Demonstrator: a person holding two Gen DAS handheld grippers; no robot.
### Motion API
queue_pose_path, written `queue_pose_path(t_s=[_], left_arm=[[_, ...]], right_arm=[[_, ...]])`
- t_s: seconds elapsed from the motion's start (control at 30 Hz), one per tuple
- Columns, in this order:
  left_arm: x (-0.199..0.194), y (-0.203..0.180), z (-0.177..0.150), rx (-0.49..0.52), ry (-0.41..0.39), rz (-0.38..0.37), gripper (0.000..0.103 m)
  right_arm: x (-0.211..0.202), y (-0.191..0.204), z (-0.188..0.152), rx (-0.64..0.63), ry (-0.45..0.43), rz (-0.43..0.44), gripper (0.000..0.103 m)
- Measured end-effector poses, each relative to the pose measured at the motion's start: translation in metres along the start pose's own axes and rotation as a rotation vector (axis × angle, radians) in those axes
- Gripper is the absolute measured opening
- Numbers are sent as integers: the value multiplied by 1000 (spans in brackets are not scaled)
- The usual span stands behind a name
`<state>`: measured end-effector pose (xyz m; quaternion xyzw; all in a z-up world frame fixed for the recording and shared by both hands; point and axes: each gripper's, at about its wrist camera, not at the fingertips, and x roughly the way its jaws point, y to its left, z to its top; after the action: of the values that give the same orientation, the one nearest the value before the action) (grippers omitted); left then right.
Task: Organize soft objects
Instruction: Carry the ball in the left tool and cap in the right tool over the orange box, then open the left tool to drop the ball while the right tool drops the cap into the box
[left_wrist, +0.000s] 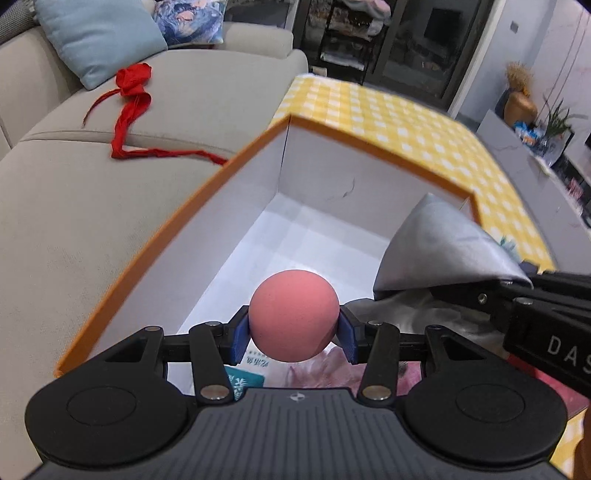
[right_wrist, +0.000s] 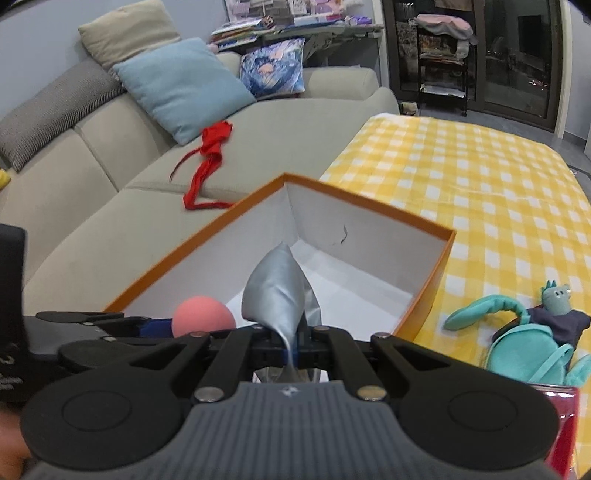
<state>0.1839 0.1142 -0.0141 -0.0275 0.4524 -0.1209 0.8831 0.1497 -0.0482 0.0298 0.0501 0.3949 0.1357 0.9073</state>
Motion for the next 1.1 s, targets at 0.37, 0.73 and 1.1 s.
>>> queue_pose_path(t_s=[0.37, 0.73, 1.1], left_arm=[[14, -2, -3, 42, 15, 35, 56], [17, 8, 0, 6, 47, 56, 62], [5, 6, 7, -13, 10, 58, 74]], right_arm=[[25, 1, -9, -32, 41, -6, 4], [33, 1, -11, -50, 42, -65, 30], [18, -6, -7, -26, -4, -68, 43]])
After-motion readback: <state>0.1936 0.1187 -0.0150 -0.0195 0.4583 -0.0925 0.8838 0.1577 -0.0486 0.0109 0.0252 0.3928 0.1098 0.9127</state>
